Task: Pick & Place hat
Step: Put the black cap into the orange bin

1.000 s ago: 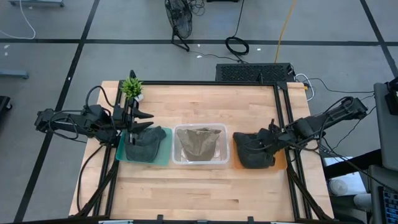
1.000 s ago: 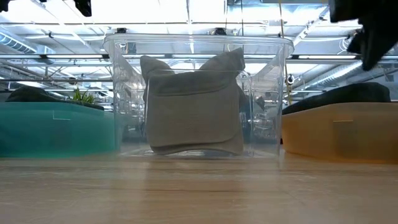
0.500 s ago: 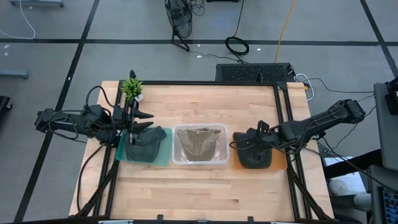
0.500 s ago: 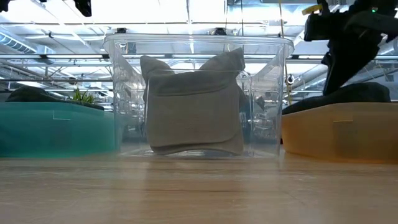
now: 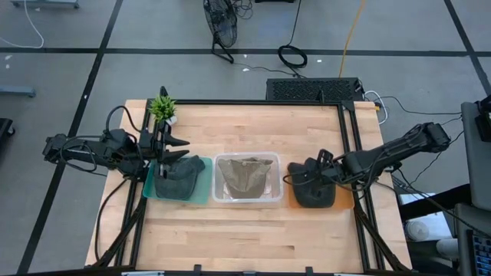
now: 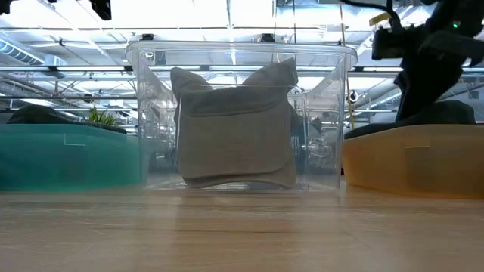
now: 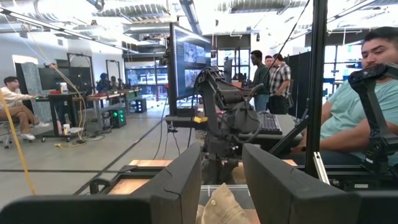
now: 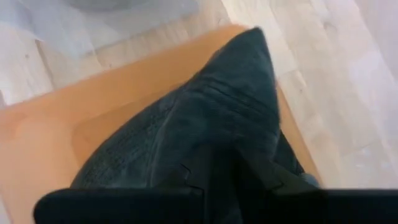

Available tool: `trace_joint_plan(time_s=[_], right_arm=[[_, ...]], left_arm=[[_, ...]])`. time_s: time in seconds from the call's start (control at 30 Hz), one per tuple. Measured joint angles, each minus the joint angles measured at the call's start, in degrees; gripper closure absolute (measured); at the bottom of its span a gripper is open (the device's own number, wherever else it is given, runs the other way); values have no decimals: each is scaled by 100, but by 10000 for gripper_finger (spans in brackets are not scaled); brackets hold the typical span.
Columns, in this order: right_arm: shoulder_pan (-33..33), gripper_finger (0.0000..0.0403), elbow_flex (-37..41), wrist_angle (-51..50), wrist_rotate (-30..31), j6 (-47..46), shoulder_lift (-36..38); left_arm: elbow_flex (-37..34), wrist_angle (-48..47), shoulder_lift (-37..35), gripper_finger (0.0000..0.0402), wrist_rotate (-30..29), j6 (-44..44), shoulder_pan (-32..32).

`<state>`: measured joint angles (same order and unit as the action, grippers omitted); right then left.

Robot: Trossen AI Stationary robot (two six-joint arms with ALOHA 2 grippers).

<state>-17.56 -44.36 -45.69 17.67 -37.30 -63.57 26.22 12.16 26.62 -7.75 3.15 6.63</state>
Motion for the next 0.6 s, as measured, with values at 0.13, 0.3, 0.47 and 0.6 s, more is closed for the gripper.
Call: trace_joint_plan(time_s=[0.13, 0.3, 0.47, 0.6], right_arm=[[0, 358, 279, 34, -224, -314, 3], [-24, 358, 754, 430, -312, -555, 10], [-24, 358, 969, 559, -347, -562, 20], [-19, 358, 967, 584, -188, -394, 13]], left_arm=[[0, 0, 1, 275, 0, -1, 0], [0, 0, 0, 275, 0, 0, -1], [0, 0, 0, 275, 0, 0, 0], [0, 0, 1, 275, 0, 1, 0]])
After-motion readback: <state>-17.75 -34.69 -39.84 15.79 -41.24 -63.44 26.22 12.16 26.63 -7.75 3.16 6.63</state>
